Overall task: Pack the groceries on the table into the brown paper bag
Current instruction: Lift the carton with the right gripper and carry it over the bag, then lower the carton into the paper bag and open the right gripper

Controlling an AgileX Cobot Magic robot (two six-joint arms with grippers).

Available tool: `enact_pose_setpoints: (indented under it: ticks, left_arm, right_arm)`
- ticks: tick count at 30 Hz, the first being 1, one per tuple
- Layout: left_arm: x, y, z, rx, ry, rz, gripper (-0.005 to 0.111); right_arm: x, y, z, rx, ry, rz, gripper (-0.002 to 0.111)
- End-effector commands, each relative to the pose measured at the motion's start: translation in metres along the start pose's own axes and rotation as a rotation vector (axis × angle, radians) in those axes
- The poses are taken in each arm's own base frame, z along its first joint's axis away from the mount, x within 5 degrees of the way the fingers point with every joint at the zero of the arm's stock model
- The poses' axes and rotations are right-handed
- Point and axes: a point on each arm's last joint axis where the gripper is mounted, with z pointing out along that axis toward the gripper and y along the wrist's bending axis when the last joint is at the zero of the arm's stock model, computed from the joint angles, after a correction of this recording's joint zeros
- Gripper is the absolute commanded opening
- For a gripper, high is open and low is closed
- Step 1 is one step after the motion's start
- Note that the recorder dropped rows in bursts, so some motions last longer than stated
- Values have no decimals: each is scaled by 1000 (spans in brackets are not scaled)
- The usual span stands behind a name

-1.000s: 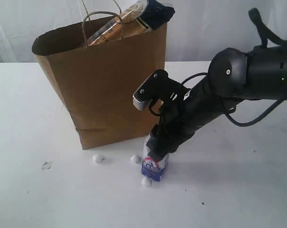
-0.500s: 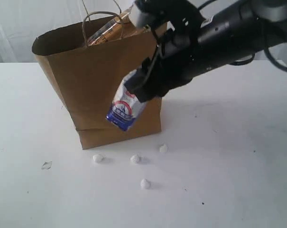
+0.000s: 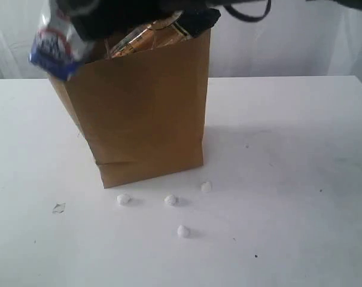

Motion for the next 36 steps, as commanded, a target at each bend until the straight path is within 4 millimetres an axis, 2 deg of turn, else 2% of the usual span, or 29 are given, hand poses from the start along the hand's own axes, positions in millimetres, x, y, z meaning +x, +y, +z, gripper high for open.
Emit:
enact_pose_setpoints:
  ticks: [1,5,9,16,30,36]
  left_arm:
    - [2,0,1,6,6,-10,0]
    - [2,0,1,6,6,-10,0]
    - [2,0,1,6,6,-10,0]
    - [2,0,1,6,6,-10,0]
    - [2,0,1,6,6,-10,0]
    - [2,0,1,6,6,-10,0]
  right_arm:
    - [-25,-23,-5,262,-168,22,17]
    - [-15,-37,8,370,-166,28,17]
    - [8,-47,34,428,-111,37,17]
    - [49,-53,73,417,1,54,17]
    - [70,-54,90,405,56,62,17]
    - [70,-57,89,441,47,59,17]
